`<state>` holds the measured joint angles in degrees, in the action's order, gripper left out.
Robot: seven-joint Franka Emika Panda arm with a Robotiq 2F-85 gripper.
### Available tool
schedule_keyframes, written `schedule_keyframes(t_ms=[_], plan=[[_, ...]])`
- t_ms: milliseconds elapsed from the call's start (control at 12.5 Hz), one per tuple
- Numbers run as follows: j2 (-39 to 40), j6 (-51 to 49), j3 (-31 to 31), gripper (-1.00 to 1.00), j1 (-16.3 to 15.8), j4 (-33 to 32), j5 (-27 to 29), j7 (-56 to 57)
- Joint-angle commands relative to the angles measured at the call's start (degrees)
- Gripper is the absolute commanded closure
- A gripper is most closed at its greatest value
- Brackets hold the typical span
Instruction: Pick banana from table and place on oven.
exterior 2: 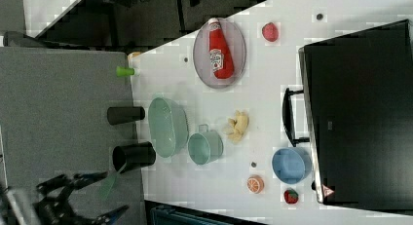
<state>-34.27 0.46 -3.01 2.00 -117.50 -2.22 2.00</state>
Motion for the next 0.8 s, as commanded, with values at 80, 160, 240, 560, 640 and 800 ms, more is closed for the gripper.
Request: schedule_keyframes(t_ms=[80, 160, 240, 560, 640, 800], plan=[[9.8, 6.6, 2.8, -1.00, -0.6, -7.7, 0.7, -2.6], [11.8, 10.2, 3.2, -1.00, -0.6, -9.1, 0.7, -2.6], [13.8, 13.7, 3.5, -1.00, -0.6, -10.4, 0.7, -2.6], [22.7, 26.1, 3.9, -1.00, -0.6, -14.7, 0.7, -2.6], [25.1, 29.1, 3.9, -1.00, -0.6, -15.7, 0.7, -2.6], [29.8, 34.6, 4.1, -1.00, -0.7, -17.1, 0.7, -2.6]])
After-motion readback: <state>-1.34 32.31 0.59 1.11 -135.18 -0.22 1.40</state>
